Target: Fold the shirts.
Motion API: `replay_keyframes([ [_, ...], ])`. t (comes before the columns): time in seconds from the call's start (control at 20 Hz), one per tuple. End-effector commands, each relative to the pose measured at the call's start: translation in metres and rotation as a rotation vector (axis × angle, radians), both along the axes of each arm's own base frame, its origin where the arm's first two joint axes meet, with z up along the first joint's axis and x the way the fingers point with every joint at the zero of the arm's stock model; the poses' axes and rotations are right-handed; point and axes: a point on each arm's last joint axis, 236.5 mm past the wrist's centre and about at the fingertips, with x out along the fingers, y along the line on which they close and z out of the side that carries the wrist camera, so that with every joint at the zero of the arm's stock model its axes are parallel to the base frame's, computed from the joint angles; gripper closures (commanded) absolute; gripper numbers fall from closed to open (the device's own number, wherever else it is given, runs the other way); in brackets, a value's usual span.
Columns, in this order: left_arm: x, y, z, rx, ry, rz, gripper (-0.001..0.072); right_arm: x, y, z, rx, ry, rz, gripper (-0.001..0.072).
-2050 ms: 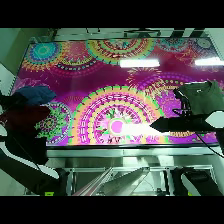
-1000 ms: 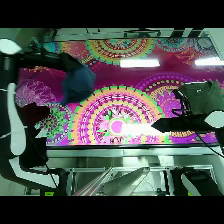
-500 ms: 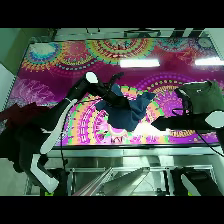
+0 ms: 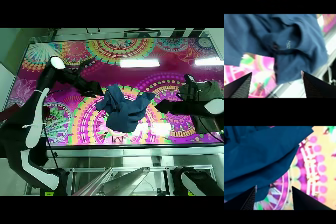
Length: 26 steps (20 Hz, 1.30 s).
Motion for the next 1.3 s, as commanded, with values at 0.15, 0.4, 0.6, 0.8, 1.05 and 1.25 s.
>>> replay_keyframes([
  [0.15,0.01,0.045,-0.09,0.058,0.112,0.138,0.0014,0.07,-0.009,-0.084,-0.01,0.17,-0.034,0.0204],
  [0.4,0.015,0.022,-0.126,0.068,0.145,0.092,0.0014,0.12,-0.006,-0.113,0.005,0.186,-0.019,0.0204],
  [0.6,0.019,-0.004,-0.137,0.072,0.133,0.03,0.0017,0.15,0.004,-0.134,0.074,0.212,-0.043,0.0204],
  [0.8,0.02,-0.013,-0.142,0.073,0.144,0.022,0.0324,0.152,0.017,-0.151,0.133,0.26,-0.013,0.0304],
  [1.05,0.032,-0.033,-0.119,-0.051,0.149,0.071,0.0687,0.162,0.034,-0.136,0.226,0.21,0.003,0.0696],
  [1.25,0.052,-0.038,-0.071,-0.246,0.113,0.124,0.0688,0.186,0.048,-0.08,0.328,0.084,0.028,0.0697],
])
